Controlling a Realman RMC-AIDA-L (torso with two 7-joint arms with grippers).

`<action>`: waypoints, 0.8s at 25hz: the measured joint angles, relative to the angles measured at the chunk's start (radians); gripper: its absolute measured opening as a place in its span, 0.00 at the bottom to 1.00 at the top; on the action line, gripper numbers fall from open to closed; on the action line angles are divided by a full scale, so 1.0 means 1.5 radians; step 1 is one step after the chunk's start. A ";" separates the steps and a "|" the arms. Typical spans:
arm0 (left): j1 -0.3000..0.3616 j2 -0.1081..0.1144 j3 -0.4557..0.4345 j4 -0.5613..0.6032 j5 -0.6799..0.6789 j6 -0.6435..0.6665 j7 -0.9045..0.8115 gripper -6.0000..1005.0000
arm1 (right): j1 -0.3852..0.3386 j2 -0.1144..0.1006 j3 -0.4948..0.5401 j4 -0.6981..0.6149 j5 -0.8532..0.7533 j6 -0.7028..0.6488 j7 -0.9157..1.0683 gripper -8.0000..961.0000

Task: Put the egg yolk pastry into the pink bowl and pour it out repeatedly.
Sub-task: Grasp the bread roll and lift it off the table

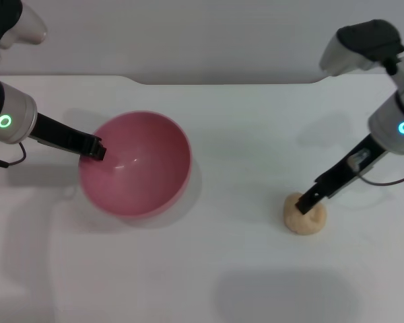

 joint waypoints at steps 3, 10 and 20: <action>0.000 0.000 0.000 -0.001 0.000 0.000 0.001 0.00 | 0.000 0.000 -0.032 0.023 0.039 0.030 0.001 0.73; -0.001 0.001 0.001 -0.001 0.000 0.001 0.002 0.00 | 0.024 0.000 -0.120 0.073 0.052 0.059 0.008 0.73; -0.001 0.002 0.001 0.000 0.002 0.002 0.005 0.00 | 0.017 -0.001 -0.159 0.068 0.055 0.073 0.023 0.57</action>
